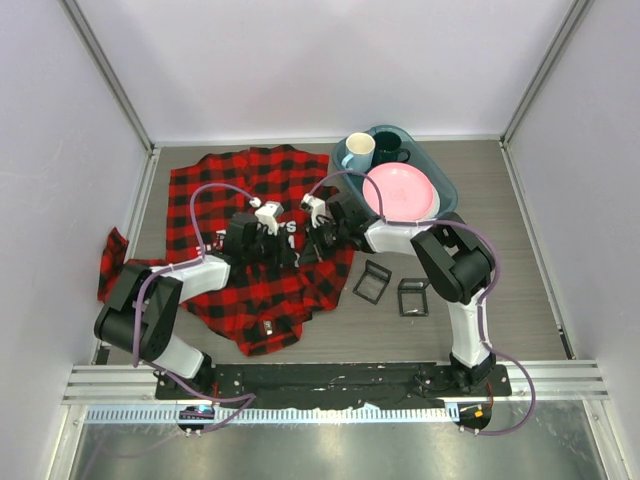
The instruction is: Remove the brooch from the garment
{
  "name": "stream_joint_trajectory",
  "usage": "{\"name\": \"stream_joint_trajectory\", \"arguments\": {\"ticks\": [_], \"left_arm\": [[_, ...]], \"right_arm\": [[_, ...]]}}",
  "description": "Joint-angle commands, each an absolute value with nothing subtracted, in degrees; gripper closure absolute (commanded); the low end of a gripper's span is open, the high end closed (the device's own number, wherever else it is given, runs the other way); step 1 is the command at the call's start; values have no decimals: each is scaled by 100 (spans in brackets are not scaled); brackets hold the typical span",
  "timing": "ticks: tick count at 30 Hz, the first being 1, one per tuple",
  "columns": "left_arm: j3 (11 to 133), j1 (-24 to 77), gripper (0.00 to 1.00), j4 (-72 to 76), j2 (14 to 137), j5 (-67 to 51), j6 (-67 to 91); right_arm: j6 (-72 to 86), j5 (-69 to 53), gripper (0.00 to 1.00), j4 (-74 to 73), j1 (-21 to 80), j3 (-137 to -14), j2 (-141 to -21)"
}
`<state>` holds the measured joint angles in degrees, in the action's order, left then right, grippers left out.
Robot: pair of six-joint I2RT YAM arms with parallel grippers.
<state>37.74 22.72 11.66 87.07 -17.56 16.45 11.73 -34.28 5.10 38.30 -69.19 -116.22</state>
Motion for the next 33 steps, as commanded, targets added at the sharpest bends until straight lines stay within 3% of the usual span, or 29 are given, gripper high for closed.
{"name": "stream_joint_trajectory", "arguments": {"ticks": [1,3,7,9,14,21,26,33], "left_arm": [[3577,2259,58,2039,8631,-1933,1793],[3621,2259,58,2021,8780,-2004,1793],[3498,2259,41,2197,8850,-1821,1854],[3498,2259,41,2215,8886,-1758,1863],[3498,2303,55,2224,8938,-1504,1846],[3568,2347,56,2101,9000,-1336,1863],[3595,2347,42,1925,9017,-1275,1925],[3779,2426,48,1706,9167,-1152,1898]], "right_arm": [[853,-3972,99,141,3692,-7268,-11724],[791,-4052,99,35,3674,-7374,-11795],[809,-4157,99,44,3639,-7471,-11891],[800,-4184,99,-121,3630,-7532,-11944],[826,-4228,99,-158,3595,-7629,-12032],[835,-4236,99,-176,3577,-7646,-12059],[879,-4280,99,-158,3560,-7673,-12102],[888,-4280,99,-132,3560,-7664,-12094]]}}
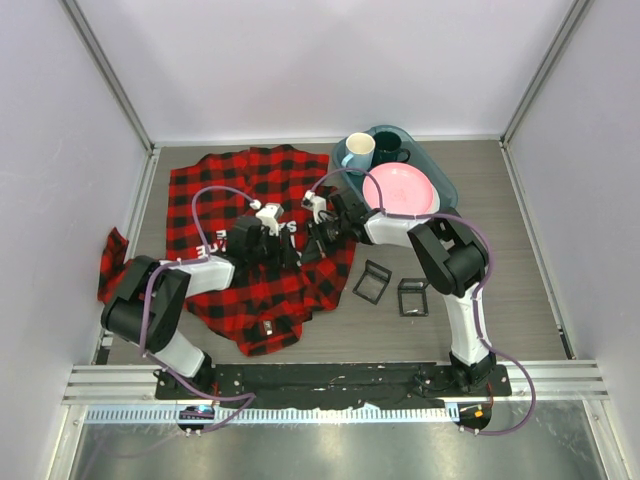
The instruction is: Remove the brooch from the garment
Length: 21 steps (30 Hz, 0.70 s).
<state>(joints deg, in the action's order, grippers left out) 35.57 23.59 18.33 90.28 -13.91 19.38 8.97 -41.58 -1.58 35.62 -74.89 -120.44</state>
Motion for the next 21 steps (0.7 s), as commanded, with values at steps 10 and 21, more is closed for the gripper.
{"name": "stream_joint_trajectory", "arguments": {"ticks": [10,21], "left_arm": [[3858,2452,59,1503,9220,-1134,1925],[3823,2443,45,1265,9061,-1011,2057]], "right_arm": [[888,-4263,99,-114,3559,-7664,-12094],[888,-4254,99,-114,3560,-7682,-12155]]}}
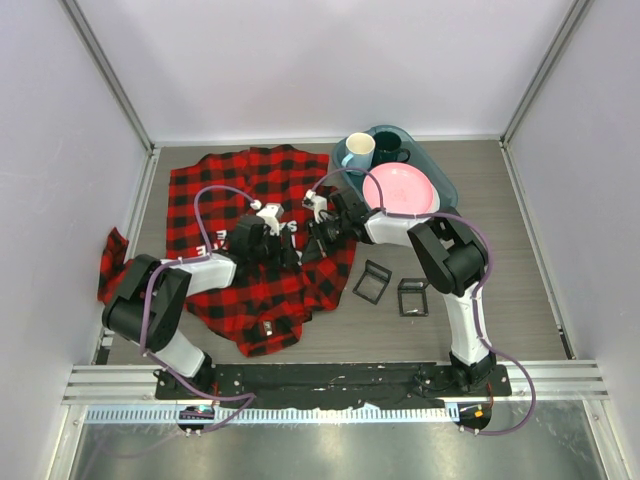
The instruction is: Remove the brooch from the garment
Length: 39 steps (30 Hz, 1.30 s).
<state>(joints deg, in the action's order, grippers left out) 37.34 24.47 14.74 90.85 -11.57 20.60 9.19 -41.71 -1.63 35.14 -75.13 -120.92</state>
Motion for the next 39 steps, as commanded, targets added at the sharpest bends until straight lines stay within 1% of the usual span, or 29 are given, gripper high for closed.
{"name": "stream_joint_trajectory", "arguments": {"ticks": [1,5,9,12,14,15,18,22,24,29,34,39], "left_arm": [[3823,2443,48,1292,9070,-1011,2057],[3885,2452,52,1265,9176,-1055,2048],[3893,2452,46,1336,9246,-1046,2048],[3981,2452,46,1275,9342,-1002,2039],[4069,2452,48,1205,9378,-941,2056],[4087,2443,53,1161,9413,-923,2057],[4113,2443,57,1125,9448,-905,2074],[4140,2443,60,1064,9527,-897,2109],[4157,2435,65,1046,9554,-792,2153],[4245,2329,73,967,9641,-791,2276],[4271,2277,77,941,9650,-853,2364],[4254,2057,81,984,9738,-1273,2680]], "right_arm": [[888,-4254,99,-123,3560,-7682,-12155],[896,-4254,99,-123,3559,-7699,-12164],[879,-4298,99,-149,3568,-7699,-12164],[818,-4316,99,-167,3595,-7699,-12173],[782,-4263,99,-185,3612,-7708,-12173],[765,-4228,99,-211,3630,-7708,-12182],[765,-4219,99,-211,3630,-7708,-12190],[756,-4210,99,-211,3639,-7708,-12182],[738,-4236,99,-202,3648,-7699,-12164],[659,-4280,99,-237,3674,-7699,-12199],[633,-4237,99,-273,3683,-7708,-12199],[633,-4105,99,-220,3779,-7682,-12138]]}}
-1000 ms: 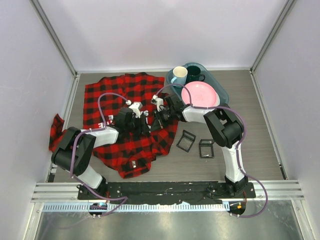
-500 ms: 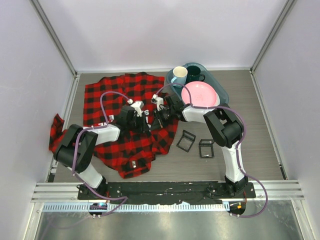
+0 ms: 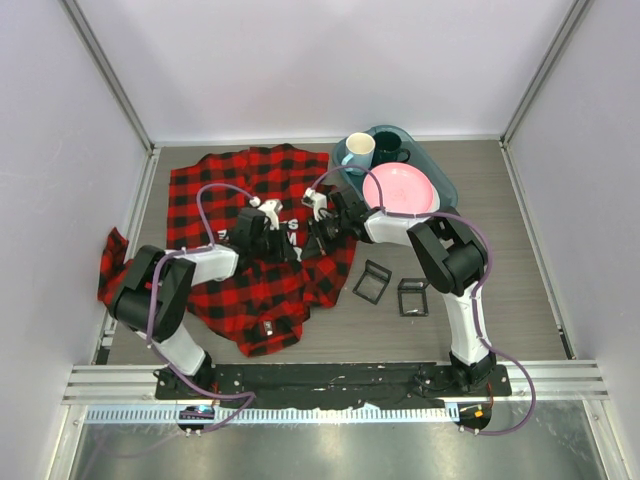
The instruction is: Remove the brooch from the garment
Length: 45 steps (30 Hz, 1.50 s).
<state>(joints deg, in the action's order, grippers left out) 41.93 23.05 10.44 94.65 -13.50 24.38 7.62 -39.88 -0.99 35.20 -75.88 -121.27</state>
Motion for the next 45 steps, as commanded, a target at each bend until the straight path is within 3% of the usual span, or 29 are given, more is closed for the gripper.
{"name": "stream_joint_trajectory", "arguments": {"ticks": [1,4,8,11,15,22,34,39,45], "left_arm": [[4193,1970,81,1028,9730,-1327,2742],[4140,1934,77,1064,9616,-1432,2769],[4008,1925,45,1029,9335,-1573,2821],[3903,1925,29,923,9019,-1591,2918],[3657,1925,30,800,8412,-1460,3216],[2744,1951,45,1256,7638,-1529,4113],[2005,1942,45,2047,7937,-1749,4728],[1820,1942,45,2048,7849,-1740,4746],[1723,1942,43,1855,7568,-1644,4685]], "right_arm": [[624,-4104,99,-211,3779,-7673,-12146],[650,-4043,99,-167,3779,-7647,-12138],[825,-3797,99,-27,3779,-7541,-12041],[949,-3552,99,254,3814,-7383,-11945],[1055,-2989,99,439,3920,-7155,-11647],[915,-1119,99,256,4402,-6820,-10996],[413,3951,99,-817,5914,-7497,-11522],[247,4754,99,-634,6003,-7322,-11479],[-122,4869,99,-238,6003,-7128,-11329]]}}
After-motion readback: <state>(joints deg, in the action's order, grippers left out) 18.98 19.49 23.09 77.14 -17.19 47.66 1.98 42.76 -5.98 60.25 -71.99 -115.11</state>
